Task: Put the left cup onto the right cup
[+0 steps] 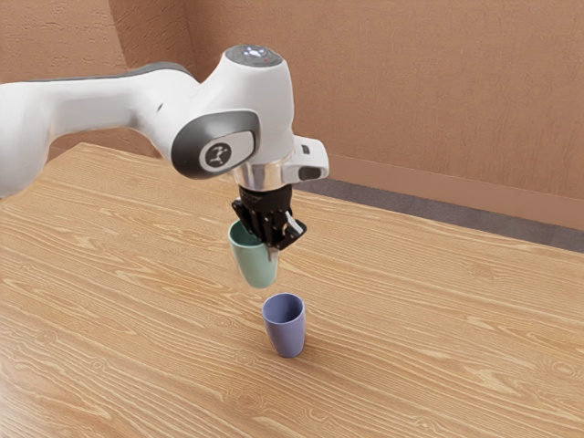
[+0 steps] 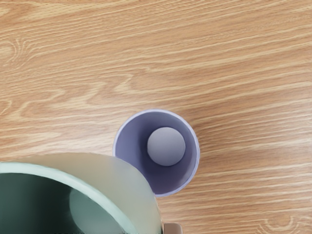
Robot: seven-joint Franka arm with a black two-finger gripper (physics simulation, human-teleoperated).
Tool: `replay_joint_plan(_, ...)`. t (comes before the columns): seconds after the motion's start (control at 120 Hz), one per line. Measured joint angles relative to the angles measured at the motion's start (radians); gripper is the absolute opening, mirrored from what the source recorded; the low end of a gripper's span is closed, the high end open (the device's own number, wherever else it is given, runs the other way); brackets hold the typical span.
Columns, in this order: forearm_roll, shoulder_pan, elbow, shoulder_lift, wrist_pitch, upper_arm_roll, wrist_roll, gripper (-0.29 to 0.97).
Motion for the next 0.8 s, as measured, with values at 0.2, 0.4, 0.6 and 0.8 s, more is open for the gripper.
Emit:
replay_joint_plan(0.2, 0.011, 0.006, 0.035, 0.035, -0.011, -0.004, -0.010, -0.11)
replay_joint_plan(0.4, 0.021, 0.019, 0.054, 0.059, -0.015, -0.005, -0.016, -0.11)
replay_joint_plan(0.6, 0.031, 0.014, 0.057, 0.062, -0.016, -0.023, -0.029, -0.11)
replay_joint_plan(0.8, 0.037, 0.014, 0.057, 0.062, -0.017, -0.029, -0.042, -0.11)
